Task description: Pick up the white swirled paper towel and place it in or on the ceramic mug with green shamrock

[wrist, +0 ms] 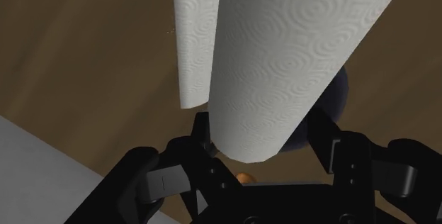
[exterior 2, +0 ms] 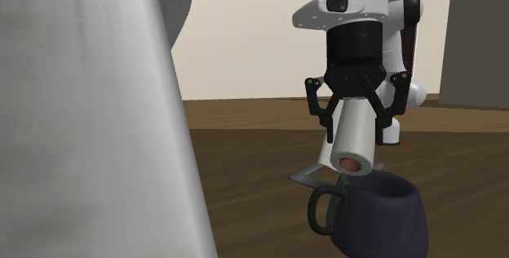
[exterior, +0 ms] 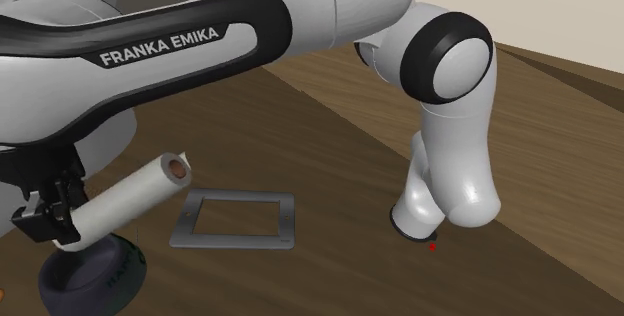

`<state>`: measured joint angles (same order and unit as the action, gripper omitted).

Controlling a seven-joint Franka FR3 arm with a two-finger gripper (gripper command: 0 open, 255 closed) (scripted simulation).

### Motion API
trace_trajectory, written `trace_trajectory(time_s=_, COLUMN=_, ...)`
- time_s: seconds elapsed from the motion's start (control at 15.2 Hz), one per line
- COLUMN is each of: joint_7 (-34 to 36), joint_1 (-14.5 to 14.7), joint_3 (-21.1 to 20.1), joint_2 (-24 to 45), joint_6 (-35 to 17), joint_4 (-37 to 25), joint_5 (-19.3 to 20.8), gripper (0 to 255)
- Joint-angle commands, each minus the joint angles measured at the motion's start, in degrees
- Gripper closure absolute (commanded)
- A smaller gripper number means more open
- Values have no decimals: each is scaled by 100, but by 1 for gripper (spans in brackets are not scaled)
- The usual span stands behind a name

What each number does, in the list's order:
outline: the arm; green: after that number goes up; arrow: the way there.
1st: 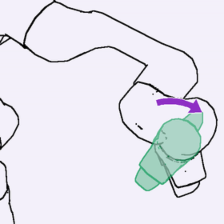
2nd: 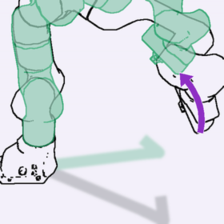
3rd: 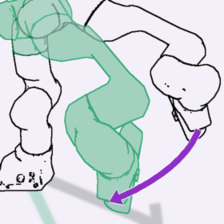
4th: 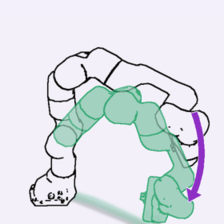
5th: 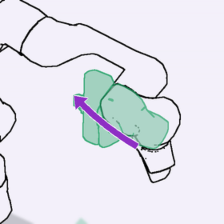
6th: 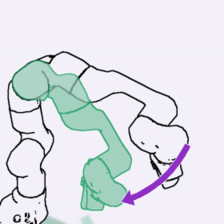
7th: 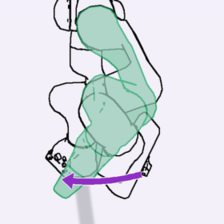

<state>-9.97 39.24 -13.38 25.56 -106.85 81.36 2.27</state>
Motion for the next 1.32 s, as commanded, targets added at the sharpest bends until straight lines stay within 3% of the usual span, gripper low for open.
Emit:
trace_trajectory(time_s=0.0, joint_7=3, joint_1=16, joint_3=-6, joint_2=87, joint_6=-43, joint_4=61, joint_5=-1, gripper=255)
trace_trajectory(time_s=0.4, joint_7=3, joint_1=16, joint_3=-6, joint_2=88, joint_6=-42, joint_4=60, joint_5=0, gripper=255)
trace_trajectory(time_s=0.46, joint_7=-12, joint_1=1, joint_3=-4, joint_2=62, joint_6=-66, joint_4=110, joint_5=-7, gripper=0)
trace_trajectory(time_s=0.79, joint_7=3, joint_1=16, joint_3=-6, joint_2=87, joint_6=-43, joint_4=61, joint_5=-1, gripper=0)
trace_trajectory(time_s=1.06, joint_7=-8, joint_1=24, joint_3=-13, joint_2=55, joint_6=671, joint_4=-621, joint_5=-12, gripper=0)
trace_trajectory(time_s=1.25, joint_7=-8, joint_1=24, joint_3=-13, joint_2=54, joint_6=670, joint_4=-621, joint_5=-12, gripper=0)
